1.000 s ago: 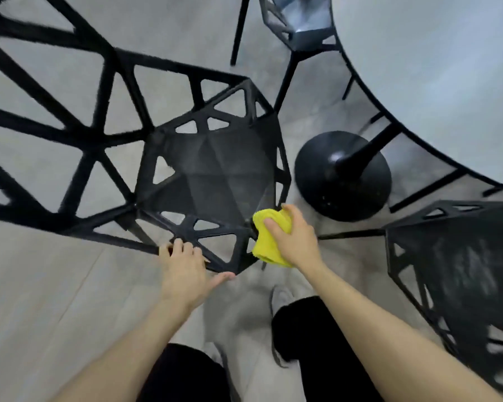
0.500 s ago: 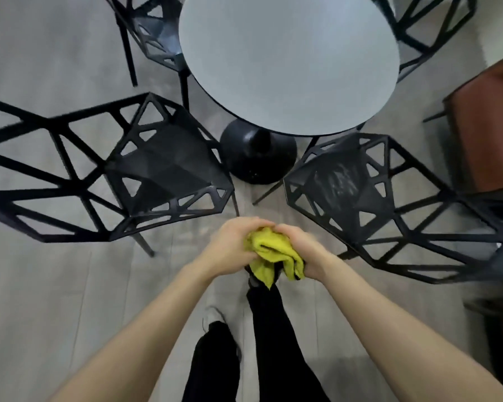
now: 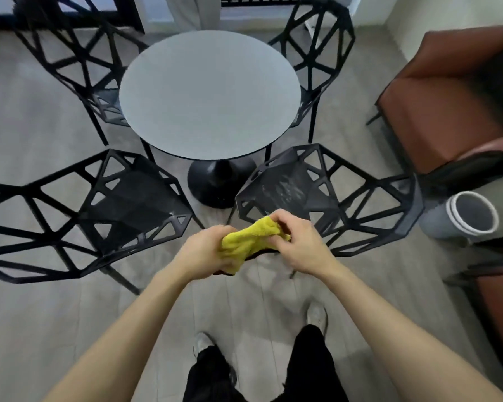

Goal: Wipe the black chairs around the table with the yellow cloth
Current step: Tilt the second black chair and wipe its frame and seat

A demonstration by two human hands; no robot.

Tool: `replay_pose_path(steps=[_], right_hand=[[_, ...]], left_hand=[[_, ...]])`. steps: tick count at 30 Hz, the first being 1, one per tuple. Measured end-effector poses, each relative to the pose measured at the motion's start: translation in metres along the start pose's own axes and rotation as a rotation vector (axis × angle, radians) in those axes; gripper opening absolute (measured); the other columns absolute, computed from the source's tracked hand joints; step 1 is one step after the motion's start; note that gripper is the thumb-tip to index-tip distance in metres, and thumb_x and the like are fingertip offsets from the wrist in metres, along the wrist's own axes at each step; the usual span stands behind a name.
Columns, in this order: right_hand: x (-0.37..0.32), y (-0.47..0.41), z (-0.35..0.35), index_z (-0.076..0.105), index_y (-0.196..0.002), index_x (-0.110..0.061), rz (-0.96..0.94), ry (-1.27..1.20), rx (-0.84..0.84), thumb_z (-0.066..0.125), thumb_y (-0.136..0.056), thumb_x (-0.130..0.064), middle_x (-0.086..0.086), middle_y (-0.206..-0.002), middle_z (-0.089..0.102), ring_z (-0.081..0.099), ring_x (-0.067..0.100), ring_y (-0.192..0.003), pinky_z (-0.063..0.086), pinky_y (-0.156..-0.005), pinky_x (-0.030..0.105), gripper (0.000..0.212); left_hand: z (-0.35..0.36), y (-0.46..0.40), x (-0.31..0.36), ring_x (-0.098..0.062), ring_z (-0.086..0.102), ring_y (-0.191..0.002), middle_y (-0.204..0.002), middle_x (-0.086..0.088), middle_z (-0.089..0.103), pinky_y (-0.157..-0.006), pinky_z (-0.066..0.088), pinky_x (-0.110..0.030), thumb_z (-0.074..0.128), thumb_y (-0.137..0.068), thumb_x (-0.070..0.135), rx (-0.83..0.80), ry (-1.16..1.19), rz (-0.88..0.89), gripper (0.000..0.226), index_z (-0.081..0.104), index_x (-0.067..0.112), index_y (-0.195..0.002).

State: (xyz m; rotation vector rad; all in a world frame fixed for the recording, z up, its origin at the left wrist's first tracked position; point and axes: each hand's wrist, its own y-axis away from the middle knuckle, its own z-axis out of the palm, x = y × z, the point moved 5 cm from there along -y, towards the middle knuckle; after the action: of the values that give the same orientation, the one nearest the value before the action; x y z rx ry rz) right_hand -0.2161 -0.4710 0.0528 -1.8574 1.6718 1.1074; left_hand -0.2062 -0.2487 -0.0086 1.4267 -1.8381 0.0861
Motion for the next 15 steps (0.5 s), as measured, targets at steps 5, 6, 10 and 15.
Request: replay_pose_path(steps=[5, 6, 10, 15], right_hand=[[0.089, 0.020, -0.078, 0.052, -0.107, -0.032, -0.011, 0.156, -0.105, 0.064, -0.095, -0.017, -0.006, -0.078, 0.064, 0.057, 0.016, -0.069, 0.051, -0.069, 0.042, 0.022], [0.111, 0.022, -0.096, 0.051, -0.106, -0.031, 0.017, 0.173, -0.123, 0.064, -0.095, -0.018, -0.004, -0.078, 0.065, 0.056, 0.016, -0.068, 0.050, -0.068, 0.044, 0.022], [0.169, 0.016, -0.180, 0.062, -0.111, -0.033, 0.027, 0.184, -0.155, 0.068, -0.096, -0.026, -0.015, -0.093, 0.074, 0.065, 0.005, -0.081, 0.050, -0.075, 0.033, 0.017], [0.180, 0.004, -0.271, 0.073, -0.113, -0.030, -0.170, 0.190, -0.019, 0.072, -0.093, -0.018, -0.016, -0.090, 0.072, 0.065, 0.002, -0.085, 0.047, -0.075, 0.017, 0.023]], left_hand=[[0.058, -0.038, 0.046, -0.015, 0.066, -0.083, -0.082, 0.012, 0.070, -0.076, 0.058, -0.043, 0.082, -0.080, 0.041, 0.068, 0.007, -0.097, 0.018, 0.070, 0.030, -0.088], [0.071, -0.049, 0.063, -0.015, 0.066, -0.084, -0.084, 0.012, 0.071, -0.076, 0.057, -0.042, 0.084, -0.081, 0.037, 0.085, 0.017, -0.097, 0.016, 0.071, 0.031, -0.088], [0.116, -0.096, 0.139, -0.013, 0.065, -0.083, -0.085, 0.012, 0.071, -0.075, 0.056, -0.041, 0.087, -0.080, 0.037, 0.139, 0.039, -0.093, 0.019, 0.072, 0.030, -0.090], [0.145, -0.153, 0.218, -0.018, 0.066, -0.095, -0.096, 0.014, 0.069, -0.079, 0.054, -0.040, 0.083, -0.081, 0.031, 0.249, 0.073, -0.073, 0.025, 0.068, 0.035, -0.101]])
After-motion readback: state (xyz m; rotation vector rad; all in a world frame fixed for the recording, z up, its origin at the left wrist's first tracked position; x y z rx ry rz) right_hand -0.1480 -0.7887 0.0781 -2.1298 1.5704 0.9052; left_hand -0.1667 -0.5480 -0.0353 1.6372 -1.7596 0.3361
